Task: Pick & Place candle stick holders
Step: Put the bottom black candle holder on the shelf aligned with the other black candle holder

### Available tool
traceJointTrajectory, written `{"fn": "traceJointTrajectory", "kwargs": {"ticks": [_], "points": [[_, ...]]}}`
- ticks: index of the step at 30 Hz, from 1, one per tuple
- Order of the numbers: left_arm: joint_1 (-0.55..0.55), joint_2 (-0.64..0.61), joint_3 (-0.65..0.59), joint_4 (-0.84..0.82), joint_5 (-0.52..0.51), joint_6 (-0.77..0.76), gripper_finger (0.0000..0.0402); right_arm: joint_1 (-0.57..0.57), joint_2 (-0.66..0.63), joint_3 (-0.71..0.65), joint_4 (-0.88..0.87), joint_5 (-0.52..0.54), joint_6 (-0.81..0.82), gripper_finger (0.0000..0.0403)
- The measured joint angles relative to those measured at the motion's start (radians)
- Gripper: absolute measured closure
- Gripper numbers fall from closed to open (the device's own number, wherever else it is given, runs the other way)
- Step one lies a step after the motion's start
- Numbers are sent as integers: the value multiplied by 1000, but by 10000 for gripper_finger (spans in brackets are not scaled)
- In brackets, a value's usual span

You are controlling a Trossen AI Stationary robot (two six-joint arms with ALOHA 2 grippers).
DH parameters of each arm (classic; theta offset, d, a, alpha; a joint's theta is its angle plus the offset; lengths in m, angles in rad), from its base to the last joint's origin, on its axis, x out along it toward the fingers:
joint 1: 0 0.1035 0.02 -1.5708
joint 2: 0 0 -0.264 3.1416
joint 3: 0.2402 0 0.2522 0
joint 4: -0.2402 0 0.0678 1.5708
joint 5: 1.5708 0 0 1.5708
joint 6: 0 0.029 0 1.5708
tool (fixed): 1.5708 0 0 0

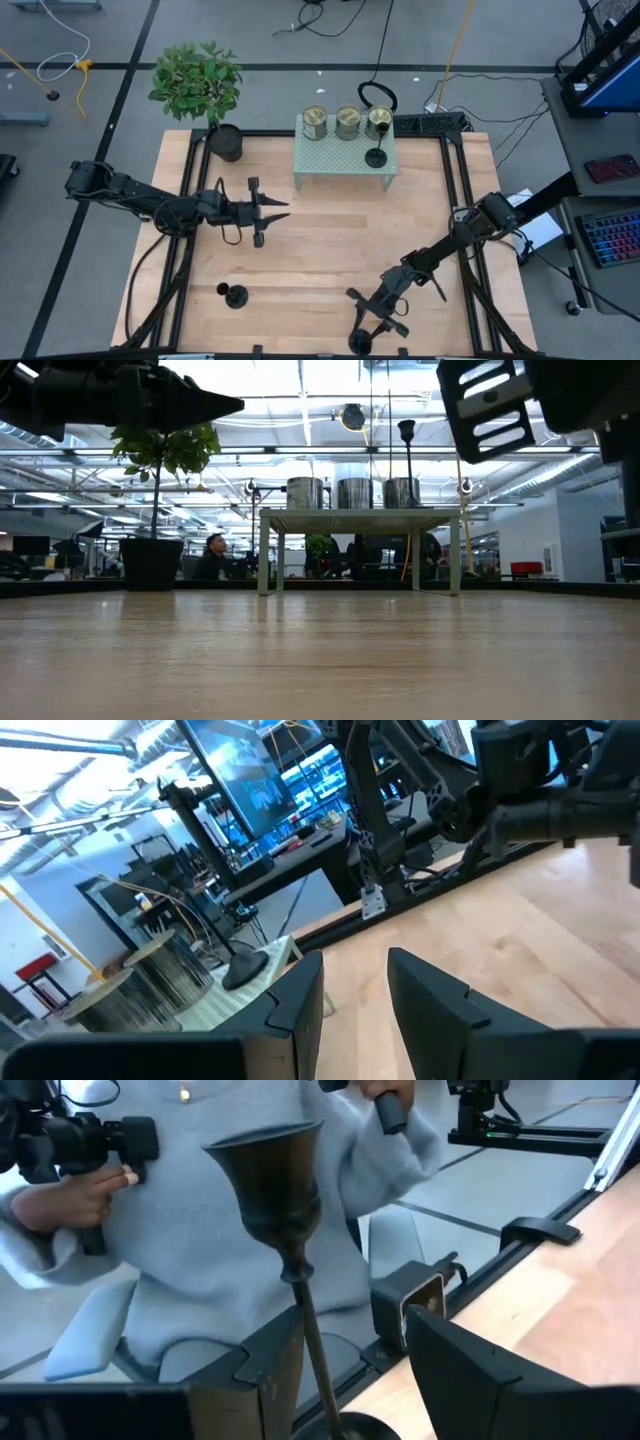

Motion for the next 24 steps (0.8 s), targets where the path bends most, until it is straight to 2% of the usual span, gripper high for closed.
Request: {"fn": "traceJointTrajectory", "kwargs": {"ticks": [7, 12, 16, 20, 24], "points": [[0, 0, 19, 0, 0, 15, 279, 45, 0, 3, -9, 1, -3, 237], [0, 0, 22, 0, 1, 37, 279, 66, 0, 11, 0, 78, -67, 237], [0, 0, 22, 0, 1, 69, 279, 65, 0, 44, -1, 78, -74, 239], [0, 0, 22, 0, 1, 63, 279, 66, 0, 50, -36, 76, -51, 272], [0, 0, 22, 0, 1, 60, 279, 64, 0, 51, -55, 75, -55, 339]]}}
